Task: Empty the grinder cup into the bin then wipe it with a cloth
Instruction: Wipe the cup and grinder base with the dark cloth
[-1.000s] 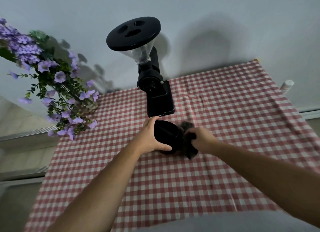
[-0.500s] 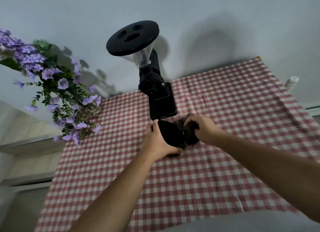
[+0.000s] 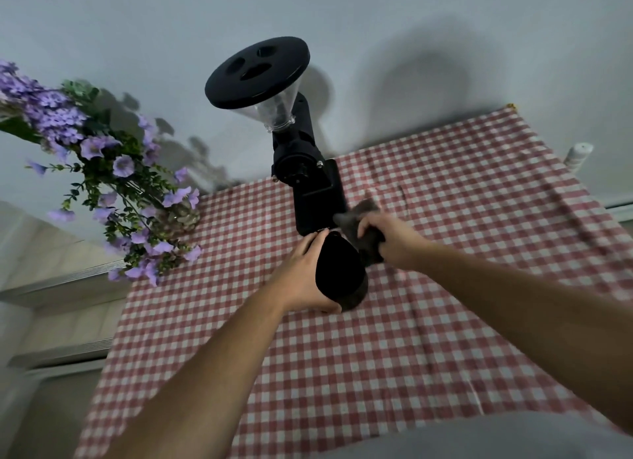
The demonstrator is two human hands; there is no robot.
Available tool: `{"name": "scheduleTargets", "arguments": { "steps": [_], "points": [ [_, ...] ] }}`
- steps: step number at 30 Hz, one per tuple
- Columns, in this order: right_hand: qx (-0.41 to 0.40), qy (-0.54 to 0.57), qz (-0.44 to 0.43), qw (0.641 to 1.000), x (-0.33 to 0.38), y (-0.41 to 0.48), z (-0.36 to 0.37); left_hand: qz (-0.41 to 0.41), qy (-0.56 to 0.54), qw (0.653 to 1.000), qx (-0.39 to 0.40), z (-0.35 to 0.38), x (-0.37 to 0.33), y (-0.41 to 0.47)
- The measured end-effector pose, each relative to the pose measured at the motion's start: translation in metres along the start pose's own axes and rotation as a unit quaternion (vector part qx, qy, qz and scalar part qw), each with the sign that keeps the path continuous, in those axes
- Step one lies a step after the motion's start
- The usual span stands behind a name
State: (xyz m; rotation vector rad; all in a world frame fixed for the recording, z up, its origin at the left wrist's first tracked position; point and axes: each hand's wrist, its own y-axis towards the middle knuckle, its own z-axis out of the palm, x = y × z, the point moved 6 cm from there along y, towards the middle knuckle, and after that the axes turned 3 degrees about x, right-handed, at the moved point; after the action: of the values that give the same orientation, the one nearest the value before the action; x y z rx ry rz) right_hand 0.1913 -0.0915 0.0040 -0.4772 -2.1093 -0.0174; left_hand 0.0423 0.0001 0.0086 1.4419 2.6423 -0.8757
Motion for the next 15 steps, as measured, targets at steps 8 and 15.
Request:
{"name": "scheduleTargets", "arguments": {
  "steps": [8,15],
  "points": [
    [0.143,-0.095,0.065,0.983,-0.012,-0.019,0.002,0.016,-0.022,1.000,0.000,-0.006,0.003,0.000],
    [0.013,-0.081,0.027,0.996,0.047,-0.021,0.037,0.015,-0.038,0.999,-0.029,-0.008,-0.001,-0.002]
  ]
}}
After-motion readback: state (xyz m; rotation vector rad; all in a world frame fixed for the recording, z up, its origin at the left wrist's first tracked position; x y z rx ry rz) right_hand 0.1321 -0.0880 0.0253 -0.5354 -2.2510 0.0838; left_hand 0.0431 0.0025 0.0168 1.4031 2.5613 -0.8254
